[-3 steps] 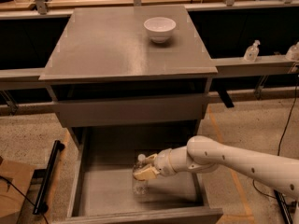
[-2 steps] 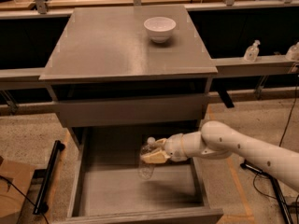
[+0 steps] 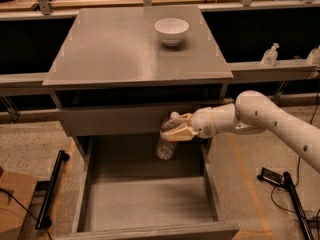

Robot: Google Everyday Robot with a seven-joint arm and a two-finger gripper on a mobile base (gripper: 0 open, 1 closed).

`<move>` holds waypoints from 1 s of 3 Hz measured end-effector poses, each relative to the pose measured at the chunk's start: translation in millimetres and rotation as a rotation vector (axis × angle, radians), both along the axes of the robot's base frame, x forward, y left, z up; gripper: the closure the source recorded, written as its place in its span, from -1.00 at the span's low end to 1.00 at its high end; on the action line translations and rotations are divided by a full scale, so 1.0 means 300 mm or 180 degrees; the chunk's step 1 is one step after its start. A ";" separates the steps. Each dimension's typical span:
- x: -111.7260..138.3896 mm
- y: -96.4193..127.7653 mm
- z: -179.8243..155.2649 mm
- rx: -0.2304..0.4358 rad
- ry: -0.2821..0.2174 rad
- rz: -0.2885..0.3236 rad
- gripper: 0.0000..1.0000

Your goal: Pick water bottle from middle drawer and place on counter

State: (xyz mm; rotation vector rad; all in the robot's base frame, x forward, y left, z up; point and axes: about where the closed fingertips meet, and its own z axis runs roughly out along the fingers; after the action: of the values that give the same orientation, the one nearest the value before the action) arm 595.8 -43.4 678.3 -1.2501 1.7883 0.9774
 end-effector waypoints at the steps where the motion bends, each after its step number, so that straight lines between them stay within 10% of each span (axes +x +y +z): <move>1: 0.000 0.001 0.000 0.0001 0.0000 0.0002 1.00; 3: -0.044 -0.100 0.096 -0.0047 -0.0003 -0.0096 1.00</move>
Offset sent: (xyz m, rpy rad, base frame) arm -0.0226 -0.0285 0.0011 0.0230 0.0476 -0.0632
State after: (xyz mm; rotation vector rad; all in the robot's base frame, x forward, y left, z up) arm 582.7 -73.4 707.1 -1.2289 1.8117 0.9483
